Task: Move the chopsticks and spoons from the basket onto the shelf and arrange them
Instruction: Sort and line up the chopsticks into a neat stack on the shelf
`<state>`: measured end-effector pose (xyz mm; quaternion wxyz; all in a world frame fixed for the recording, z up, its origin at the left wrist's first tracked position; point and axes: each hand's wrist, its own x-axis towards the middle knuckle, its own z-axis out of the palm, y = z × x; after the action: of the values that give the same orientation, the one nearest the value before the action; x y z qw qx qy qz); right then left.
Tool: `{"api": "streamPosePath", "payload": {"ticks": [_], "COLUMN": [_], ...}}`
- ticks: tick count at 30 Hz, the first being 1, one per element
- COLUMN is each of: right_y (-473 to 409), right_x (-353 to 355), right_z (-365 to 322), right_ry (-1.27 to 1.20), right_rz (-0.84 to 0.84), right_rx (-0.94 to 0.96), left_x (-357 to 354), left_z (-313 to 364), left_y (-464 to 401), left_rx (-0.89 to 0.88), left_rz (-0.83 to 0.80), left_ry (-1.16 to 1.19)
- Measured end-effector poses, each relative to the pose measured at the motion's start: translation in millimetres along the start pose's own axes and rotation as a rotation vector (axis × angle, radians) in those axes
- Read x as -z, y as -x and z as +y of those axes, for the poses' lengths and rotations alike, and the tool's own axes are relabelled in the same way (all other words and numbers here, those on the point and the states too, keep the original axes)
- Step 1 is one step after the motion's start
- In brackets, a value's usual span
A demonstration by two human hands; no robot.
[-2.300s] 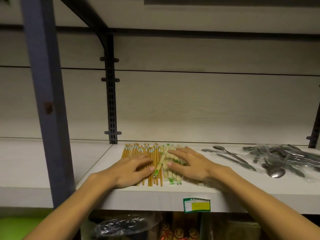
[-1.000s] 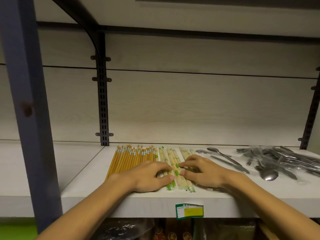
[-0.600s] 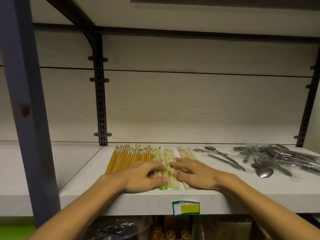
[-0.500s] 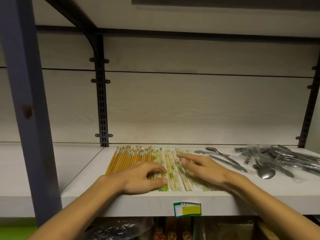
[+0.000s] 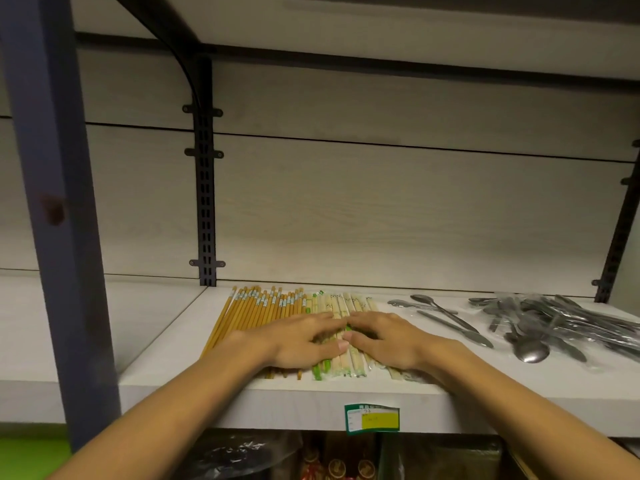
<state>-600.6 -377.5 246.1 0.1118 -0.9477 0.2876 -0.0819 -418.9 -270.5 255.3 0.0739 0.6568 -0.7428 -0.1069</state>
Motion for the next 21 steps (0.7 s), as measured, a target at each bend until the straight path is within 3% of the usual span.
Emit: {"api": "streamPosePath", "payload": {"ticks": [3,5,10,21], "right_y": [-2.3,-4.1,-7.9,12.8], "right_x": [4.1,4.6,-9.4,-6.6], "right_z": [-1.9,-4.7,-23.2,-37.1], "right_ry": [0.050,0.056,0.099,0.062], "right_rz": [0.066,0.058,-0.149,-0.241], "right_rx": [-0.012,-0.054,-0.101,-0.109], "left_x": [5.3,8.7,-2.4,-0.1], "left_z": [-11.1,-27.0,-45.4,-35.4], "left_y": [10.4,16.4,27.7,54.4], "left_rx": [0.017,0.084,0.201,0.149], "left_rz": [0.126,0.163,-0.008,-0.140], "left_ry": [0.086,-0.032,-0.145,-0.047]}}
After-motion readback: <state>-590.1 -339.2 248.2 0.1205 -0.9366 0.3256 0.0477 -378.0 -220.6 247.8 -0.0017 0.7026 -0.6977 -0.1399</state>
